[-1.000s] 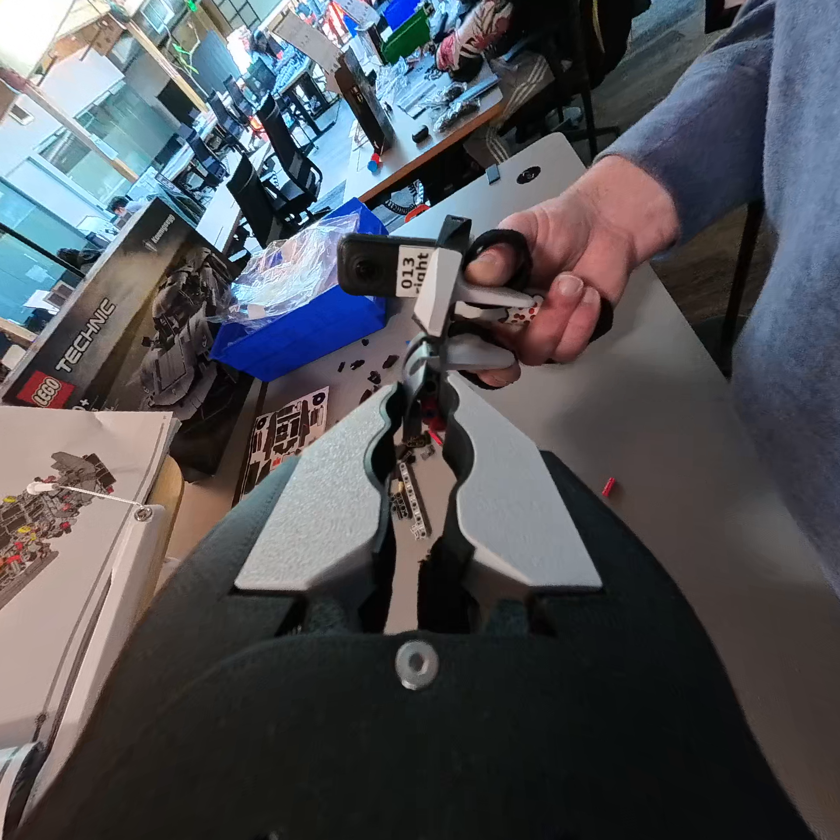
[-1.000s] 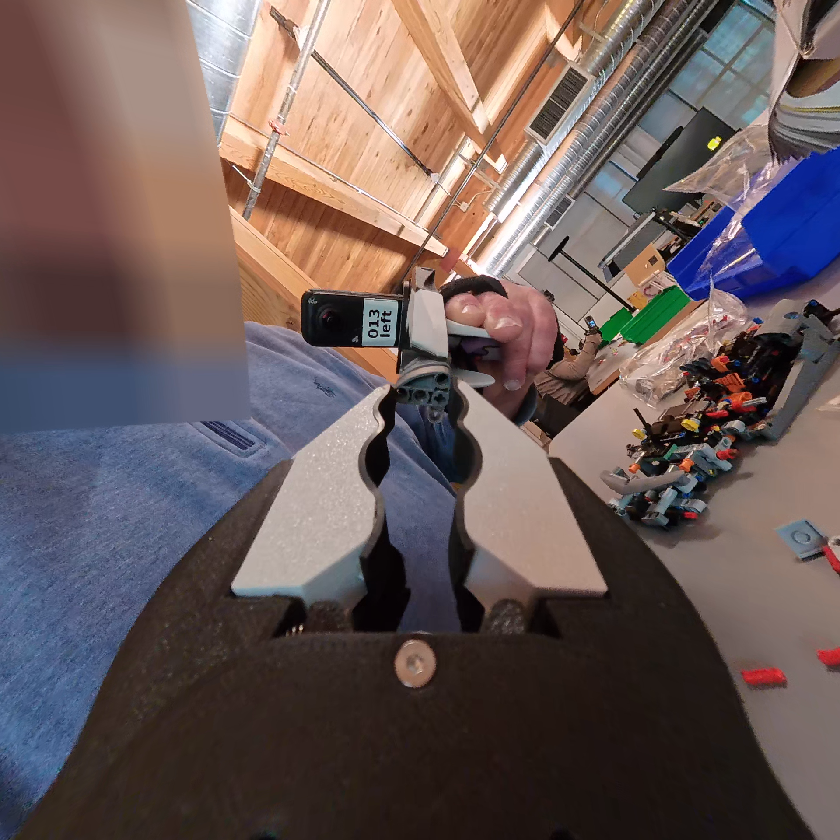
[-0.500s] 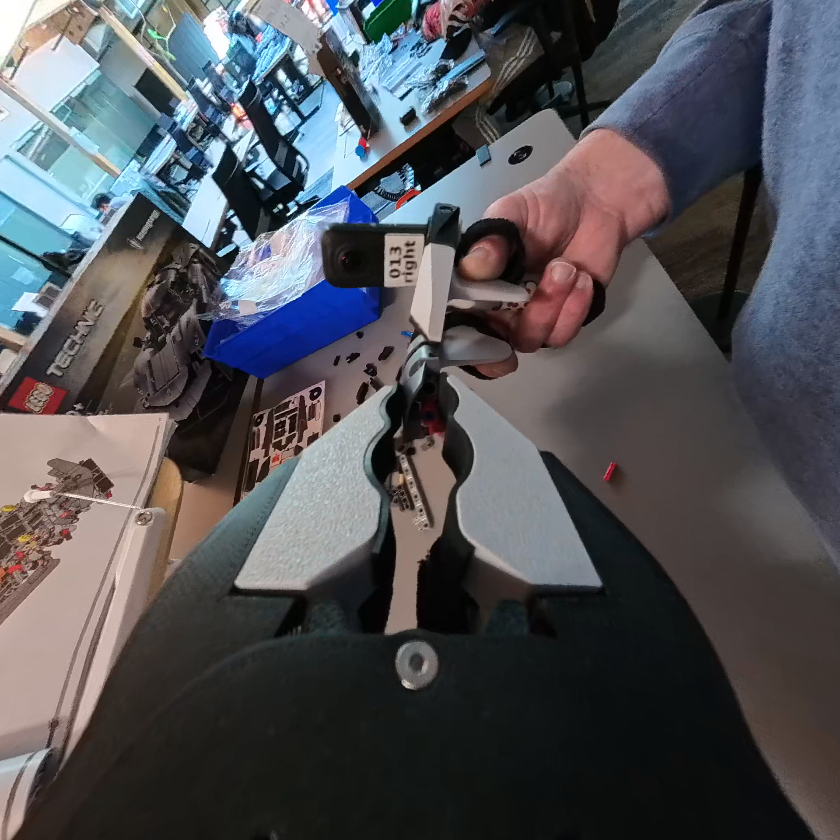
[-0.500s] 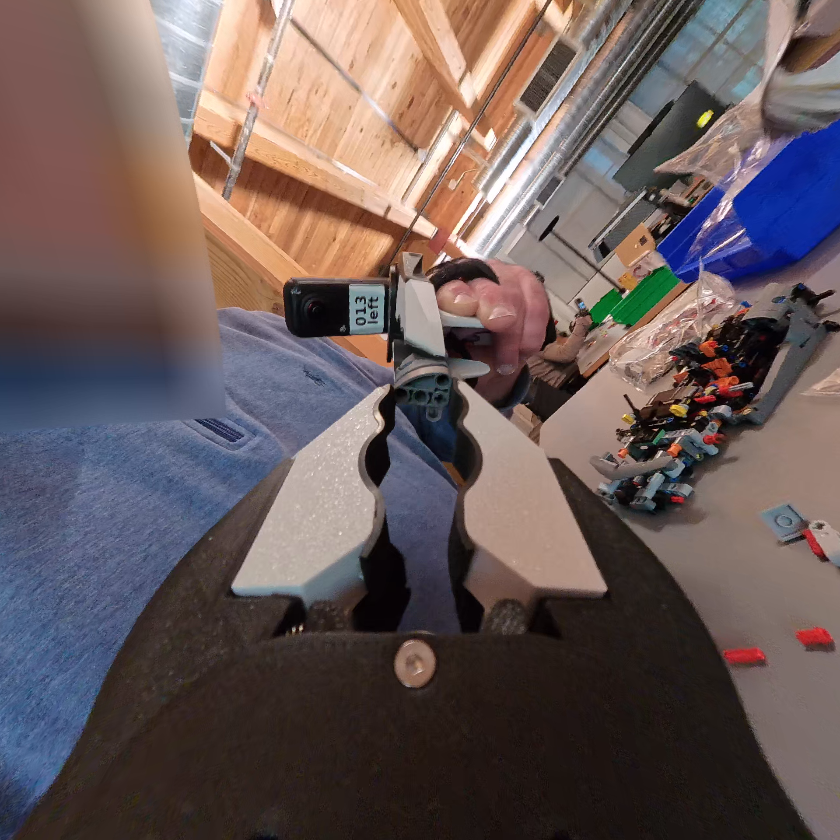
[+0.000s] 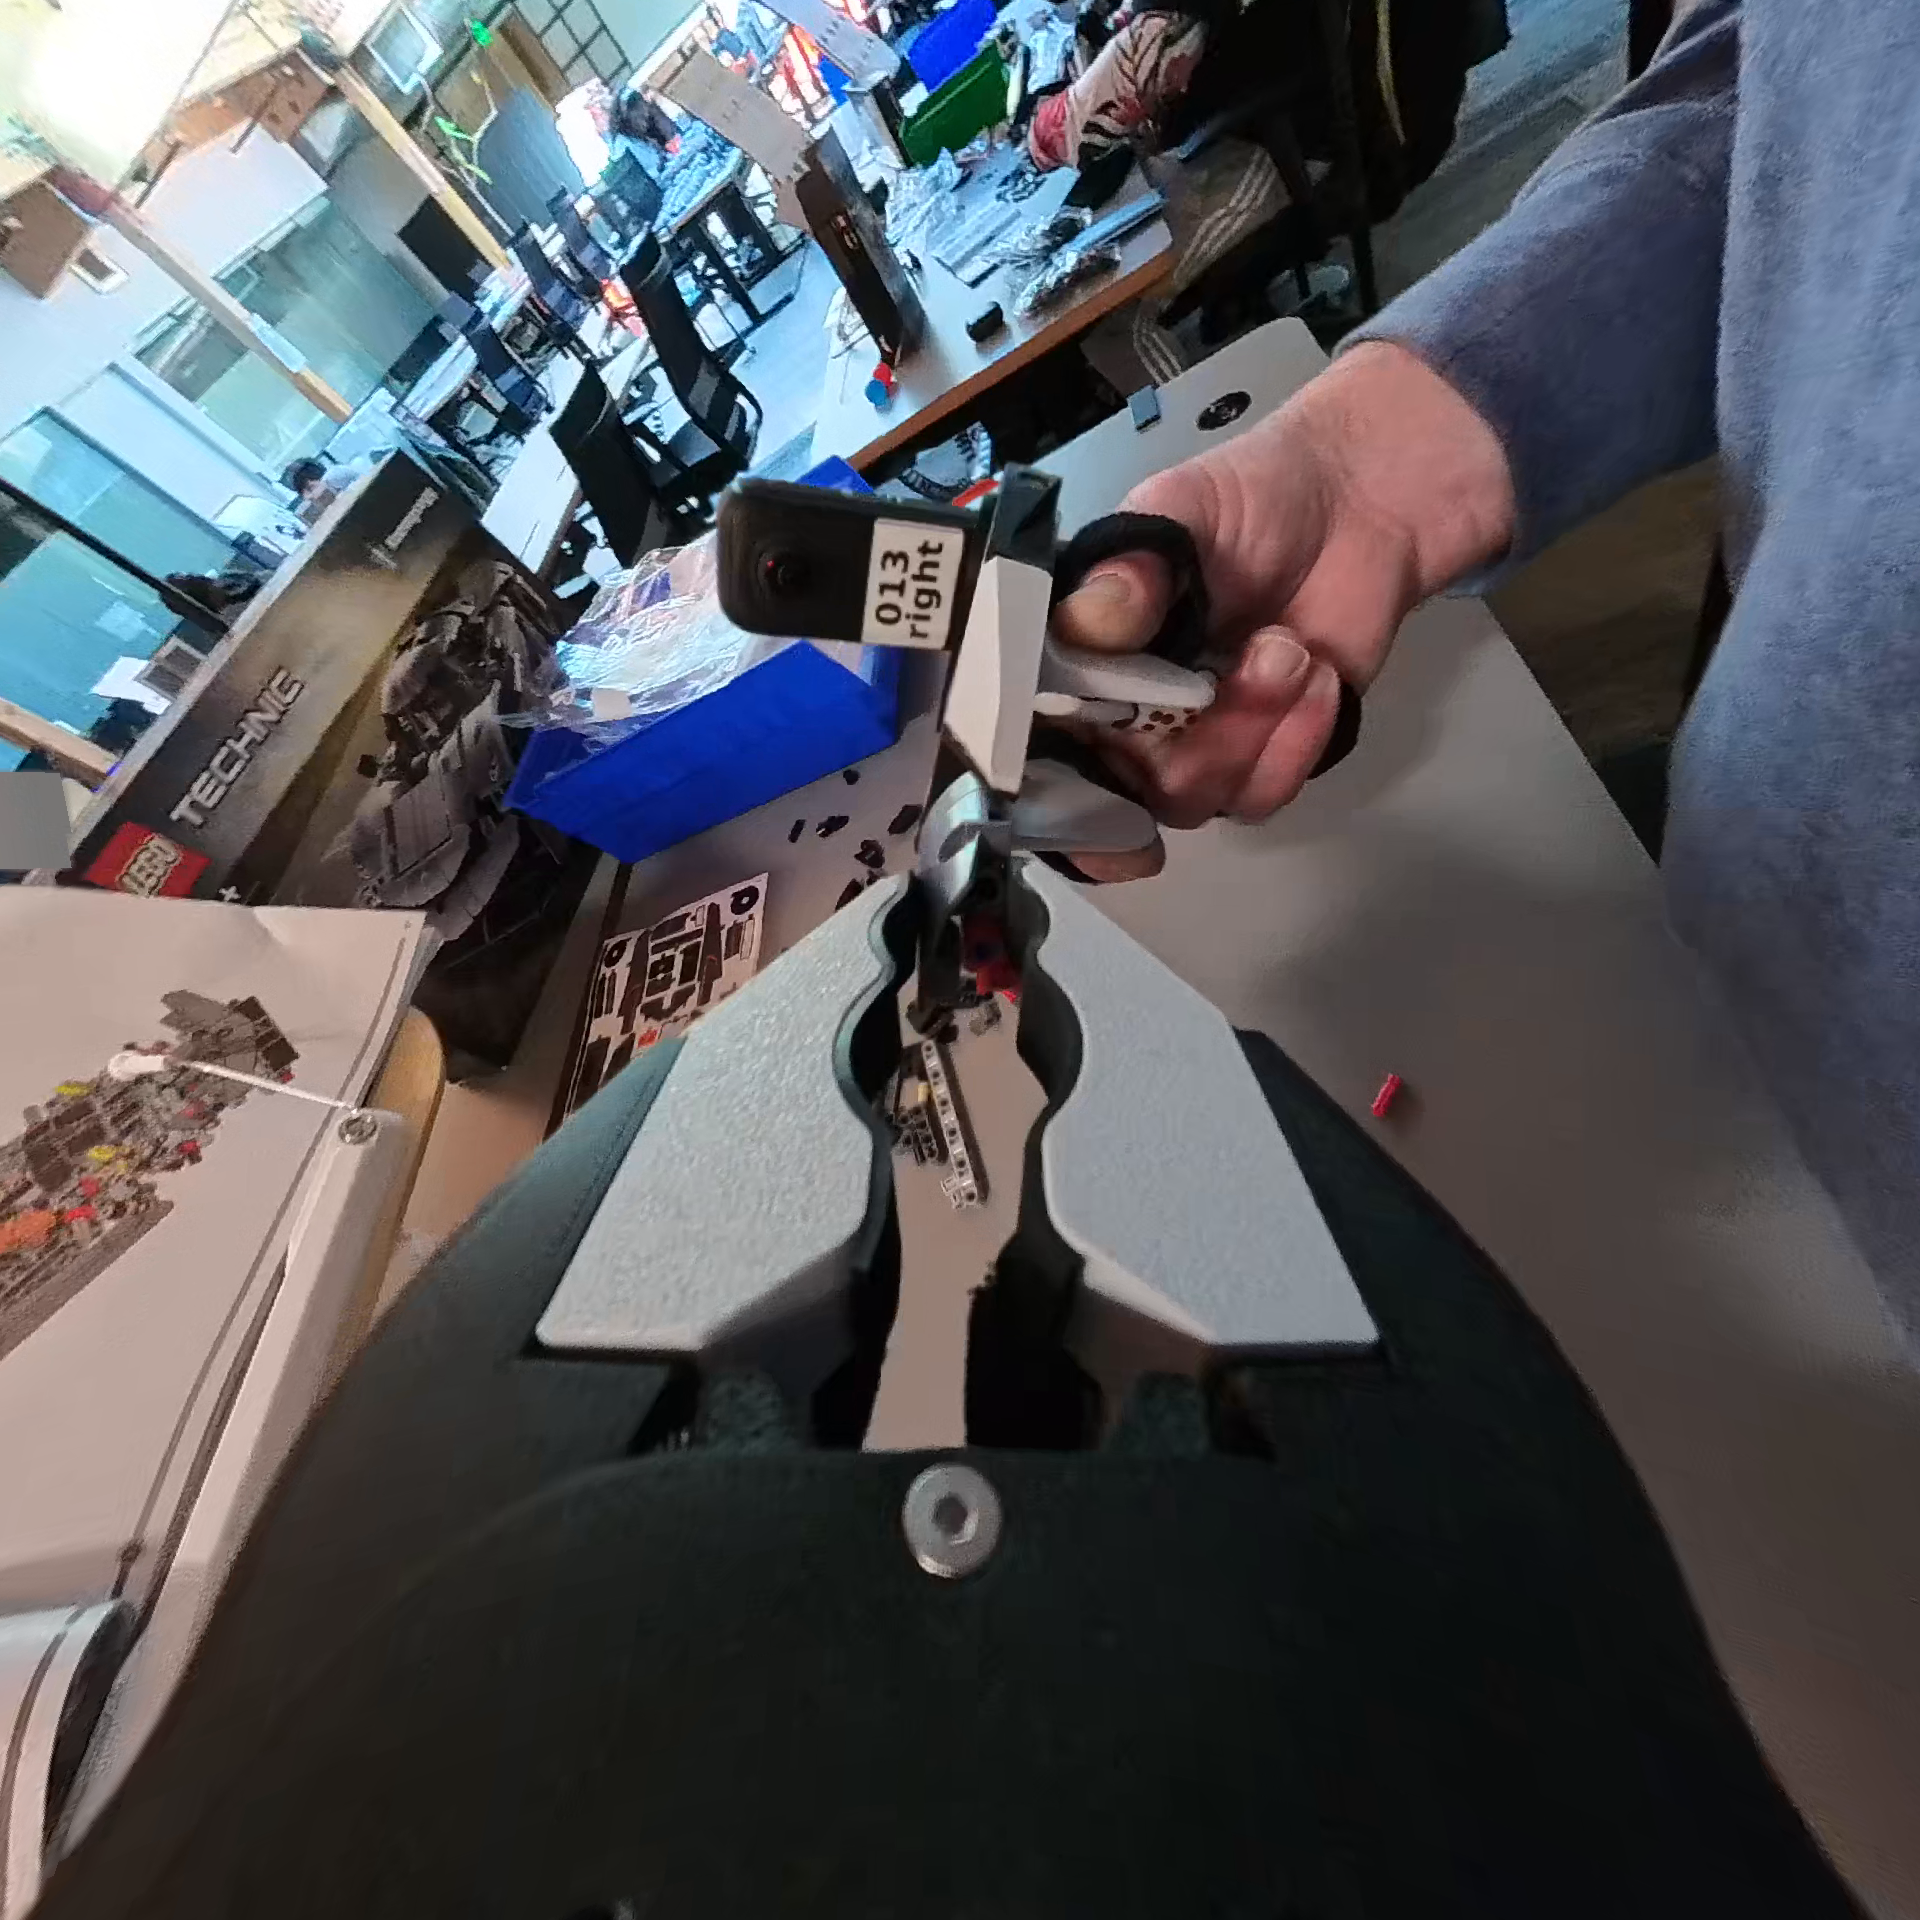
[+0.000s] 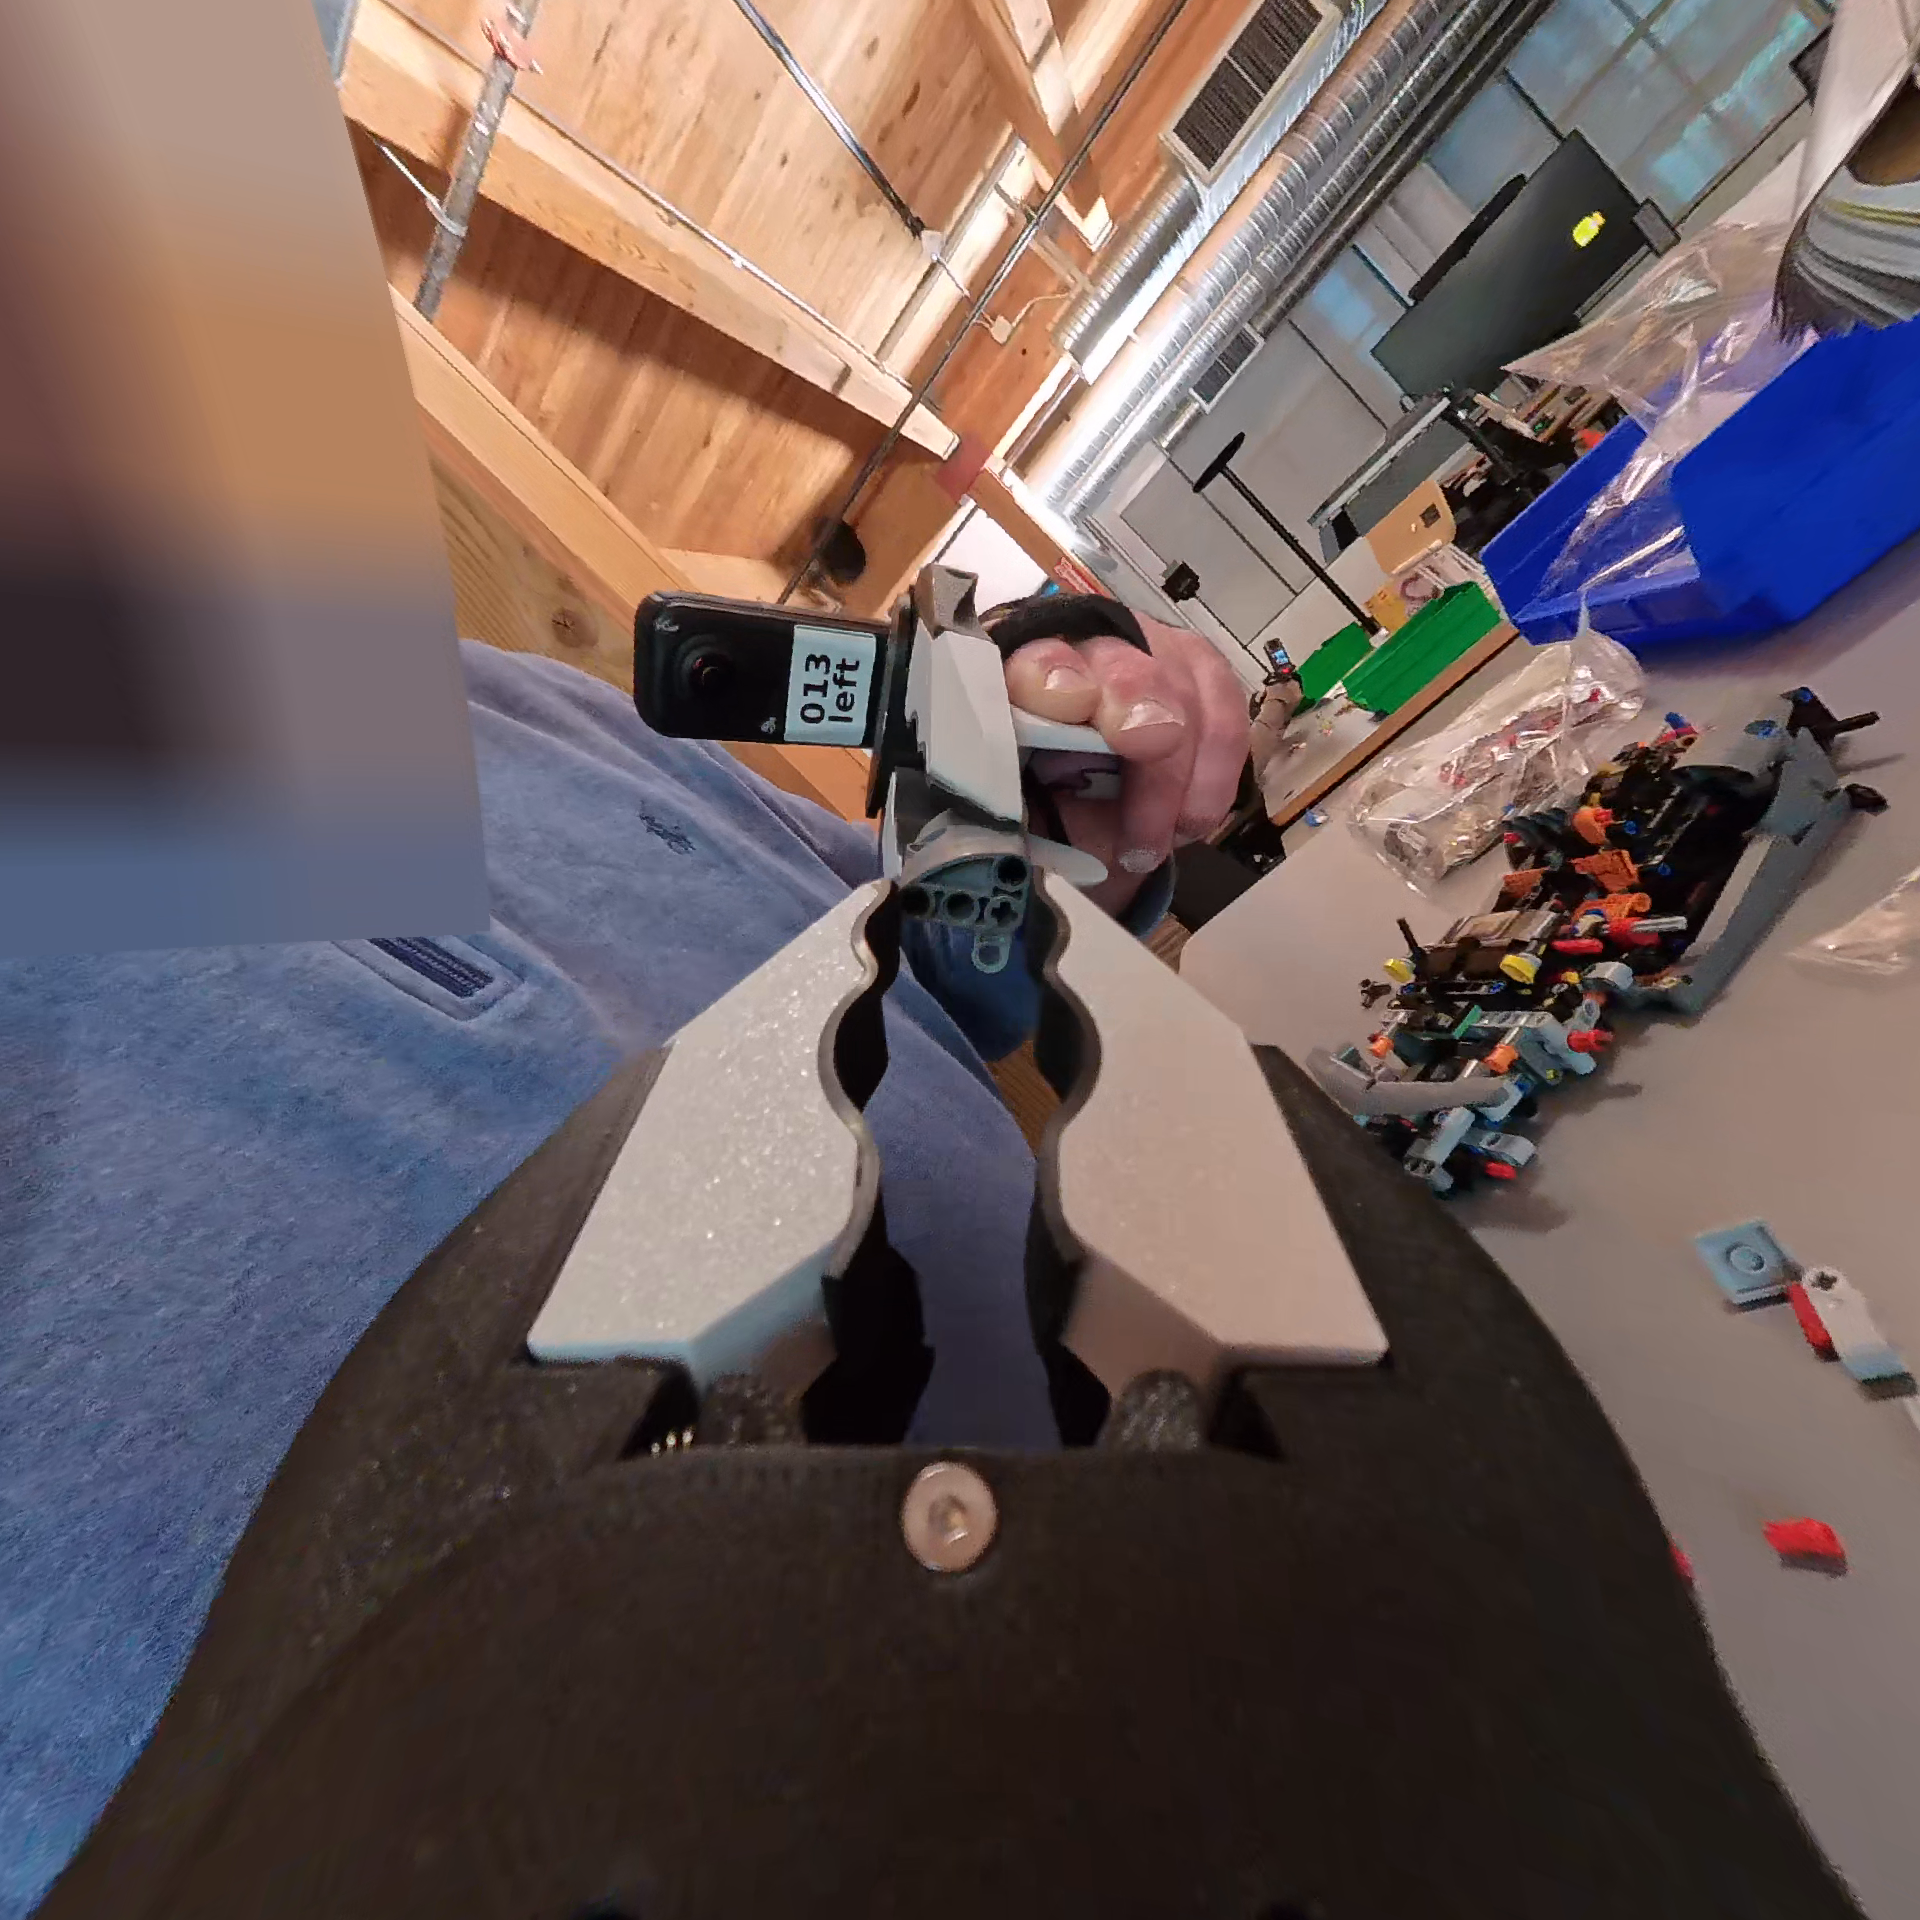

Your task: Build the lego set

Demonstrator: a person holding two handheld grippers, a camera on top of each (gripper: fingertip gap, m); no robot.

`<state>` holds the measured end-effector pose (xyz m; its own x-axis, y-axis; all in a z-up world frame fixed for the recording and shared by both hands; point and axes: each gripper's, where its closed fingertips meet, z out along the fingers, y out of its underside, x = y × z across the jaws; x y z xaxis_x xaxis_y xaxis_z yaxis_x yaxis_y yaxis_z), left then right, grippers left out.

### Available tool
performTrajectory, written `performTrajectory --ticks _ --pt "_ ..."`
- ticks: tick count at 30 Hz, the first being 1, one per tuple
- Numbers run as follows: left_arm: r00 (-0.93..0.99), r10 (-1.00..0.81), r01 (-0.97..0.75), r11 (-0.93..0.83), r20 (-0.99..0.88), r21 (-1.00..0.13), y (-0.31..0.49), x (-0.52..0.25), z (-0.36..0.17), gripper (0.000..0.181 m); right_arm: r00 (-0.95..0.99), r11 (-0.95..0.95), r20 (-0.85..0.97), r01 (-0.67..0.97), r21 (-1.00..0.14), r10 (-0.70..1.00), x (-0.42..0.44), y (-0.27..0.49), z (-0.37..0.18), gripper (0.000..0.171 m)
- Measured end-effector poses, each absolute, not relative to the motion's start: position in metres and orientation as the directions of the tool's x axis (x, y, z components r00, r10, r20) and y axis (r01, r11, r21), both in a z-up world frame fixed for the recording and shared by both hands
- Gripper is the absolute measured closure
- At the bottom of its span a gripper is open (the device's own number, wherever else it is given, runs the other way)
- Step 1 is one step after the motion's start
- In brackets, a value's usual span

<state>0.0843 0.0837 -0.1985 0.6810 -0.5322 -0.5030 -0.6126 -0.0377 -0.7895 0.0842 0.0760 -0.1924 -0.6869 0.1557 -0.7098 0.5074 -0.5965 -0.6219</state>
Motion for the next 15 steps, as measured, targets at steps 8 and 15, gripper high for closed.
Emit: performTrajectory --ticks 8,15 --pt "0.794 -0.376 -0.552 -0.112 -0.479 -0.827 0.061 0.051 -0.185 0.152 -0.681 -0.544 -0.685 0.483 -0.686 0.259 0.060 0.064 -0.192 0.150" --pt "0.890 -0.249 -0.427 -0.167 -0.381 -0.889 0.028 0.022 -0.180 0.146 -0.649 -0.471 -0.617 0.417 -0.778 0.445 0.038 0.054 -0.194 0.150"
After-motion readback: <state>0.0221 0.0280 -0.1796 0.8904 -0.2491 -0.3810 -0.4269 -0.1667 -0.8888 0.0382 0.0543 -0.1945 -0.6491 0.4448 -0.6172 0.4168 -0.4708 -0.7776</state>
